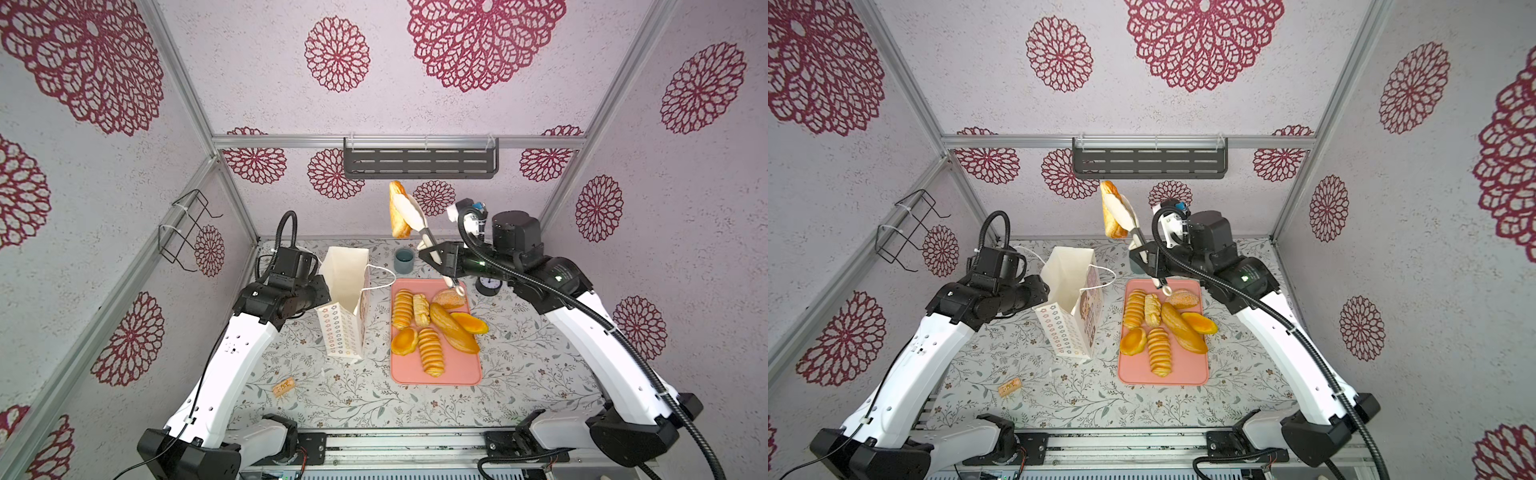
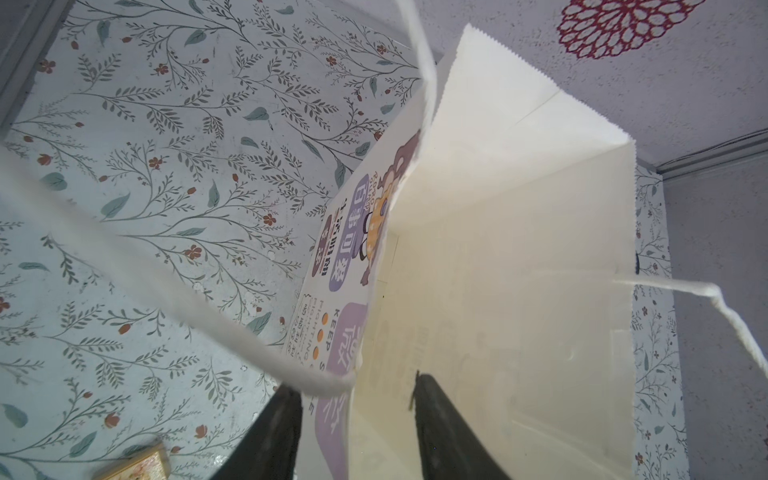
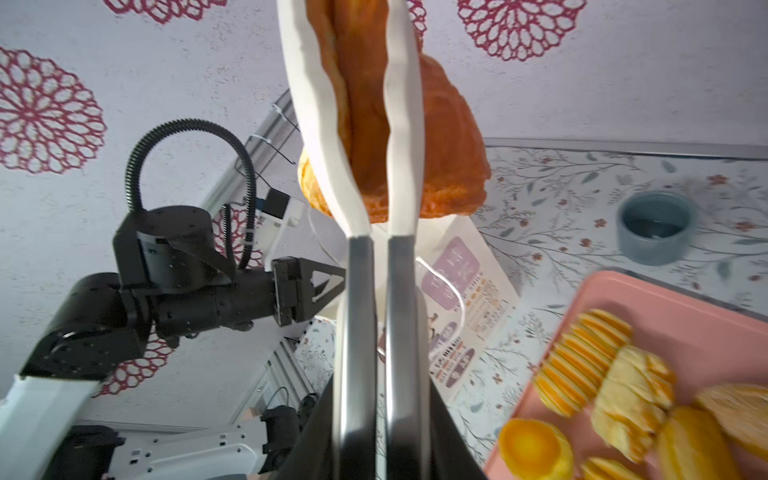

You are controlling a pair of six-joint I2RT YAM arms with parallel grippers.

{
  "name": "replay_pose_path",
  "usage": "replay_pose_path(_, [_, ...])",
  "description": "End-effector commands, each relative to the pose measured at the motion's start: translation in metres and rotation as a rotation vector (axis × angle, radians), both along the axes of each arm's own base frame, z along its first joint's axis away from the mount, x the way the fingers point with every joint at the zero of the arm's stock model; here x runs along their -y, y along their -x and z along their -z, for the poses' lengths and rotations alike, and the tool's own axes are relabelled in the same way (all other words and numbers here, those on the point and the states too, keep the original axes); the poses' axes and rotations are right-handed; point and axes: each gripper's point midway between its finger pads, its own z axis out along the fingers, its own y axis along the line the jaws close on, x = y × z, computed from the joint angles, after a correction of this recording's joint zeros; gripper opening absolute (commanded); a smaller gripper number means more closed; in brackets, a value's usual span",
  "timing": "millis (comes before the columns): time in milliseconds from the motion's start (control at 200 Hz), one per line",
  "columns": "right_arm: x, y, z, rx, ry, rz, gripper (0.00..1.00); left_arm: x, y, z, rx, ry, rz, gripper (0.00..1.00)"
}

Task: Place the fake bread into the paper bag
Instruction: 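Lift the pinched pastry with the tongs and carry it toward the bag, then open the tongs over the bag opening to drop the brown pastry inside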

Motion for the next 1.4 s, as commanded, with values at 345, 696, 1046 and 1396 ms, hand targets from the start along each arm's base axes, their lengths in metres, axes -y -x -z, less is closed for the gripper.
replay_pose_path(345, [-0.08, 0.003, -0.032, 0.035, -0.248, -0.188, 0.01, 0.0, -0.002, -0.005, 0.038, 0.026, -0.007, 0.24])
replay_pose_path(696, [-0.078, 0.01, 0.017, -0.057, -0.179, -0.175, 0.02, 0.001, -0.002, -0.004, 0.042, 0.032, -0.009, 0.15])
replay_pose_path(1046, [-0.087, 0.016, 0.053, -0.126, -0.107, -0.198, 0.04, 0.002, -0.003, -0.006, 0.044, 0.039, -0.006, 0.09])
replay_pose_path(1396, [-0.08, 0.019, 0.068, -0.142, -0.037, -0.182, 0.34, 0.001, -0.001, -0.006, 0.042, 0.034, -0.008, 0.06])
